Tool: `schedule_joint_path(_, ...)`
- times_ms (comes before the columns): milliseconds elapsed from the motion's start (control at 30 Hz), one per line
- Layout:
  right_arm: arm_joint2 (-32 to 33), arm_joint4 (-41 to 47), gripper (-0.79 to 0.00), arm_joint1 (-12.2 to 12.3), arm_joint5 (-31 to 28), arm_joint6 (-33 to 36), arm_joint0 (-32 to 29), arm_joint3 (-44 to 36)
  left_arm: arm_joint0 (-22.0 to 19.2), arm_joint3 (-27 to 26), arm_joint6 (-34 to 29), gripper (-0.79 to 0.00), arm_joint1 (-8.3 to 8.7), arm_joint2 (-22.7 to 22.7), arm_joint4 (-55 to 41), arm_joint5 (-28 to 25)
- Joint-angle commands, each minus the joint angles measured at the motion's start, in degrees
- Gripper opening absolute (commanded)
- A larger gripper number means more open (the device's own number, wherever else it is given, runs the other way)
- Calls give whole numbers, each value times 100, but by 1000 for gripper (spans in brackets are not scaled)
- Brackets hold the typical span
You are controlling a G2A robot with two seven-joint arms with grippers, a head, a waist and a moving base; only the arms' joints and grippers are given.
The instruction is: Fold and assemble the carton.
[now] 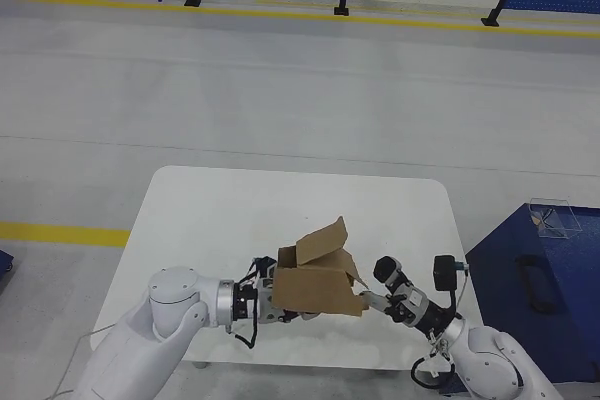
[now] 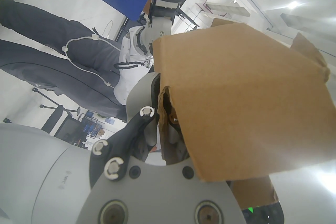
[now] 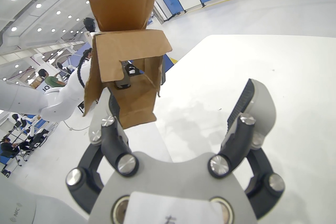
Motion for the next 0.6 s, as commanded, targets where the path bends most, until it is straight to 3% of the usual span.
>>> schedule_joint_path(0, 16, -55, 0, -8, 62, 9, 4, -11, 24, -75, -150, -785, 20, 0, 97, -115)
schedule_joint_path(333, -314, -516, 0, -118, 357, -254, 244, 119, 265, -400, -634, -785, 106, -51, 424, -707)
schedule_joint_path(567, -494, -537, 0, -189, 287, -443, 363, 220, 368, -531, -755, -785, 131, 66, 610, -839)
